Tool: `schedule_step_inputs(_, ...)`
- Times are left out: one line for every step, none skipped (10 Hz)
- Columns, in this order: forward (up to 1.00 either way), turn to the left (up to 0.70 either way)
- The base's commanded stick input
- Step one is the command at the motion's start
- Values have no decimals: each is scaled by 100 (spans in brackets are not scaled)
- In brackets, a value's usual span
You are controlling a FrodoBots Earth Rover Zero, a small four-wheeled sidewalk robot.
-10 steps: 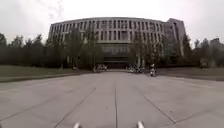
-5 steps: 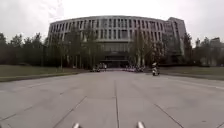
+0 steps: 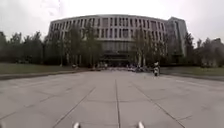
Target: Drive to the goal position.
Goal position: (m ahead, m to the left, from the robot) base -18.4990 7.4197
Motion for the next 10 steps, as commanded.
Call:
schedule_step_inputs(0, 0)
schedule_step_inputs(0, 0)
schedule_step_inputs(0, 0)
schedule_step_inputs(0, 0)
schedule_step_inputs(0, 0)
schedule_step_inputs(0, 0)
schedule_step_inputs(0, 0)
schedule_step_inputs(0, 0)
schedule_step_inputs(0, 14)
schedule_step_inputs(0, 52)
